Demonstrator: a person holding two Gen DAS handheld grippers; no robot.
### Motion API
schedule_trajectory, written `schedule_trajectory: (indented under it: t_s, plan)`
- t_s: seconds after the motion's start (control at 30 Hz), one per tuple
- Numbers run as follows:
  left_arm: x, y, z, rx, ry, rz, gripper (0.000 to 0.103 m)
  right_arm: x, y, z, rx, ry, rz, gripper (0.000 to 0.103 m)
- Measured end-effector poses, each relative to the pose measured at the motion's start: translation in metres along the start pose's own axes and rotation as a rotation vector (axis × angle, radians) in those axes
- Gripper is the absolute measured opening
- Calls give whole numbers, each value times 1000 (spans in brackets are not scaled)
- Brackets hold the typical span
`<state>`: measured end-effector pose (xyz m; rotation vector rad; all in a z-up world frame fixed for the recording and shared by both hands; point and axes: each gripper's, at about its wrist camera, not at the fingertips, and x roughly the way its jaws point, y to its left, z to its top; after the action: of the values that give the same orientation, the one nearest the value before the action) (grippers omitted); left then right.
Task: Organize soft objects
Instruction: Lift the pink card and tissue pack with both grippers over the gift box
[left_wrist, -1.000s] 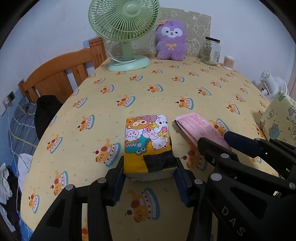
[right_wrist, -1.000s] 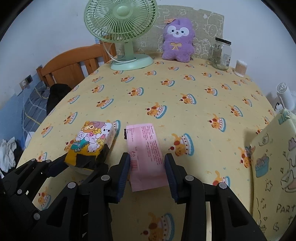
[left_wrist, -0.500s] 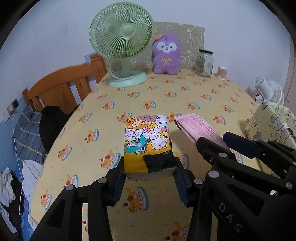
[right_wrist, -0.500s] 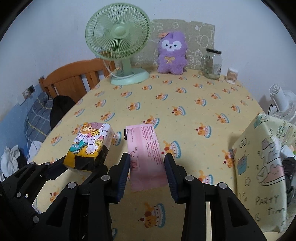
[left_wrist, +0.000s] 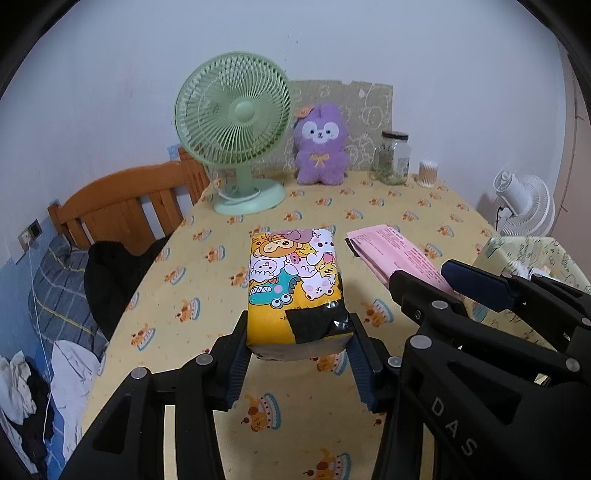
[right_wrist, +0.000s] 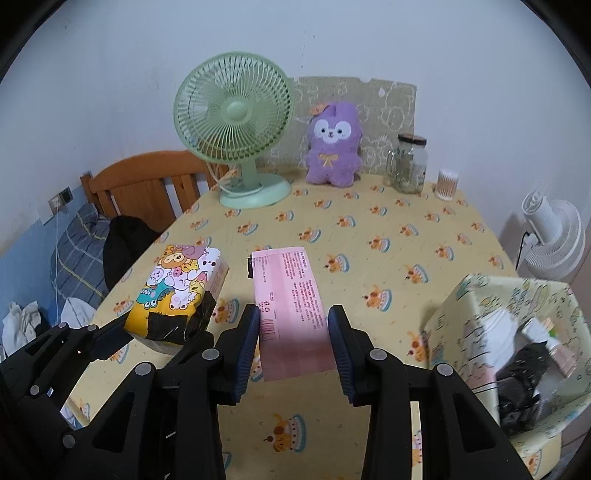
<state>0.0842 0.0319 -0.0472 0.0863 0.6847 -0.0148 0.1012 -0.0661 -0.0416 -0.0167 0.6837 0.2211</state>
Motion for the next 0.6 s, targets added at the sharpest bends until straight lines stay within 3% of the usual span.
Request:
schedule_trajectory:
  t_s: [0.6]
  plan:
    - [-44,-39,22,41,-98,-31,50,-57,-33,14,18,-100,-34,42]
